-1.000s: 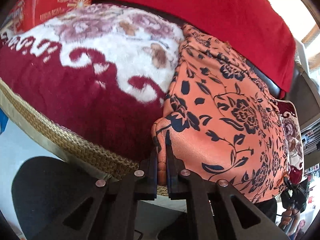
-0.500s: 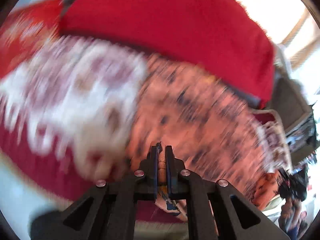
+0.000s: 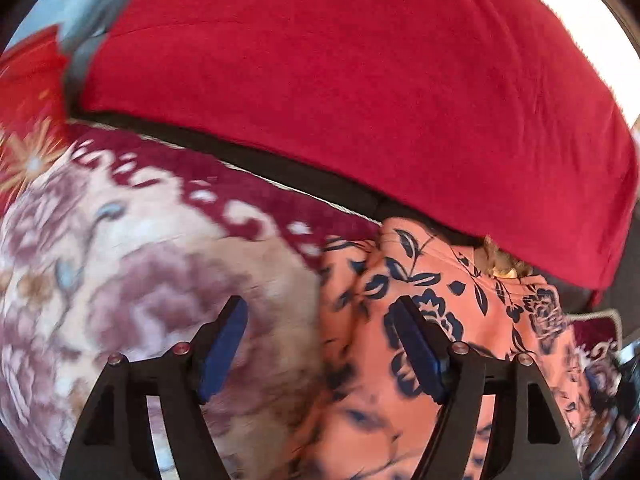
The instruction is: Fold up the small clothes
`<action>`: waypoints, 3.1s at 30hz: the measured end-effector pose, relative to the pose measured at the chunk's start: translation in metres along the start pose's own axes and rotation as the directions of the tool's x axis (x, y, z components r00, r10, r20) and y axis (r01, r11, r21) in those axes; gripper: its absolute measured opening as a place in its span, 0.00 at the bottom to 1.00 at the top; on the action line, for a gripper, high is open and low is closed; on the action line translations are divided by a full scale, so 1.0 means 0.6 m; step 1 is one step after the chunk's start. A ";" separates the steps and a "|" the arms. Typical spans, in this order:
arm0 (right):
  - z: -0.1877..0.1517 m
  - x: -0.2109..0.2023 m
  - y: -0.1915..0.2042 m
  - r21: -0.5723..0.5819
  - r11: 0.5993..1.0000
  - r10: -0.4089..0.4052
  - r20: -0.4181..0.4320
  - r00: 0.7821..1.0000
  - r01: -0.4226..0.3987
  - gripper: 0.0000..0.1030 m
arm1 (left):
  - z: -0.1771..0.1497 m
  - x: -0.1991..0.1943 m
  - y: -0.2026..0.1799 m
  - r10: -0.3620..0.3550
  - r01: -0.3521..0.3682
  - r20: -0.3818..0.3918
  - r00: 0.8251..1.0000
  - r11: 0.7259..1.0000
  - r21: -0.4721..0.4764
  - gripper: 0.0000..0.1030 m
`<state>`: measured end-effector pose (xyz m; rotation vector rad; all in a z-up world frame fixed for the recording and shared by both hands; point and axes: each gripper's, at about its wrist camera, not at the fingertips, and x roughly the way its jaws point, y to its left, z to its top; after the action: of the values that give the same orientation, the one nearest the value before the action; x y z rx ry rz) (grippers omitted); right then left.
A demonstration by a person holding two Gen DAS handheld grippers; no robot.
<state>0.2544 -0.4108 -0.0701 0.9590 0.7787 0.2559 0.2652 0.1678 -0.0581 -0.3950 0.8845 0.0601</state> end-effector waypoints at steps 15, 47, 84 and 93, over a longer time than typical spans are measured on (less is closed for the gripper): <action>-0.068 0.039 0.065 -0.307 0.944 -0.201 -0.246 0.948 0.120 0.12 | -0.095 0.028 -0.081 -0.031 0.054 -0.169 0.985 0.990 0.131 0.16; -0.139 -0.064 0.012 -0.312 0.931 -0.237 -0.119 0.964 0.191 0.68 | -0.171 -0.106 -0.015 -0.085 0.089 -0.030 0.996 0.981 0.170 0.60; -0.148 -0.086 0.112 -0.549 0.743 -0.412 0.074 0.908 0.382 0.07 | -0.139 -0.165 -0.067 -0.082 0.045 0.138 0.987 0.966 0.253 0.03; -0.083 0.009 0.116 -0.539 0.740 -0.439 0.067 0.896 0.402 0.07 | -0.119 -0.049 -0.023 0.029 -0.028 -0.003 1.000 0.989 0.148 0.06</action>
<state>0.2327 -0.3366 -0.0330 0.2168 0.8977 0.0961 0.1964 0.1327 -0.0720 -0.2438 0.8935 0.0194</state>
